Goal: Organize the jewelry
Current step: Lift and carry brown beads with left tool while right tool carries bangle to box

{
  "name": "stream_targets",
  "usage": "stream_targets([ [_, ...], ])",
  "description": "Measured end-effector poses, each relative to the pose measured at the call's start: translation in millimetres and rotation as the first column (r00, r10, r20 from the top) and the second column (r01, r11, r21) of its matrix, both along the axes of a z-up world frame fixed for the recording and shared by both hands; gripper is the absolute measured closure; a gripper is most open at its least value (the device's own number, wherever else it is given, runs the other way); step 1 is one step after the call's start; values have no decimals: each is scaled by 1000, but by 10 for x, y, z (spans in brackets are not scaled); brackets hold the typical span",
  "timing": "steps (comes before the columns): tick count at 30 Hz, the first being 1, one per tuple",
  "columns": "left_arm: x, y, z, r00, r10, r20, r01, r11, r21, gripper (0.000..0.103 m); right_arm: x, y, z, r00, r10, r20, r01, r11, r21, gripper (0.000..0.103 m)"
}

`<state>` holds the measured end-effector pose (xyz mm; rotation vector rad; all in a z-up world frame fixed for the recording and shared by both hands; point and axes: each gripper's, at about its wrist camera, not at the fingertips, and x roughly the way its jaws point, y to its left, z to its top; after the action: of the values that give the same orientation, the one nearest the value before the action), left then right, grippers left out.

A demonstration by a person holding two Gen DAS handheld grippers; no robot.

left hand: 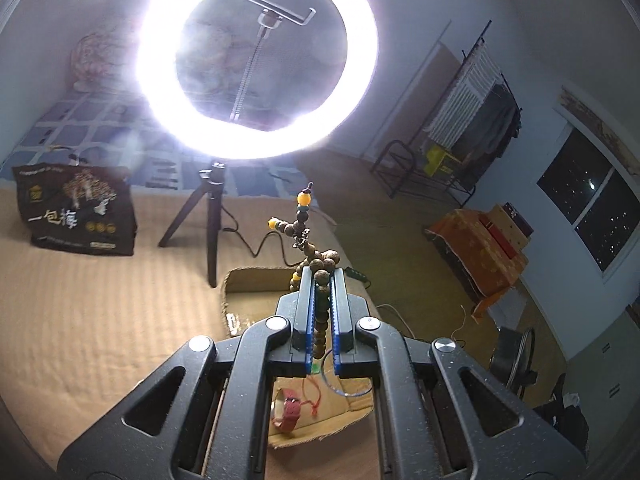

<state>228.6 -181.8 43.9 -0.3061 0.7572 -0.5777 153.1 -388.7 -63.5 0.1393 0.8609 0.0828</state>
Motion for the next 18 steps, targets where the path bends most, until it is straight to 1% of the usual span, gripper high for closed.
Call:
stream_targets([
  [5,176,-179,-111,1000,-10,-28,10,1000,6,99,16,-77,-53,1000,-12,-15,12,1000,0,102],
  [7,271,-245,-206,999,-7,-52,8,1000,13,99,30,-89,-91,999,-21,-26,21,1000,-1,102],
  [12,457,-419,-496,996,4,-92,2,998,63,99,81,-107,-211,998,-28,-61,28,1000,-5,102],
  [18,600,-504,-779,992,13,-127,0,994,106,99,105,-120,-303,995,-34,-92,33,999,-17,102],
])
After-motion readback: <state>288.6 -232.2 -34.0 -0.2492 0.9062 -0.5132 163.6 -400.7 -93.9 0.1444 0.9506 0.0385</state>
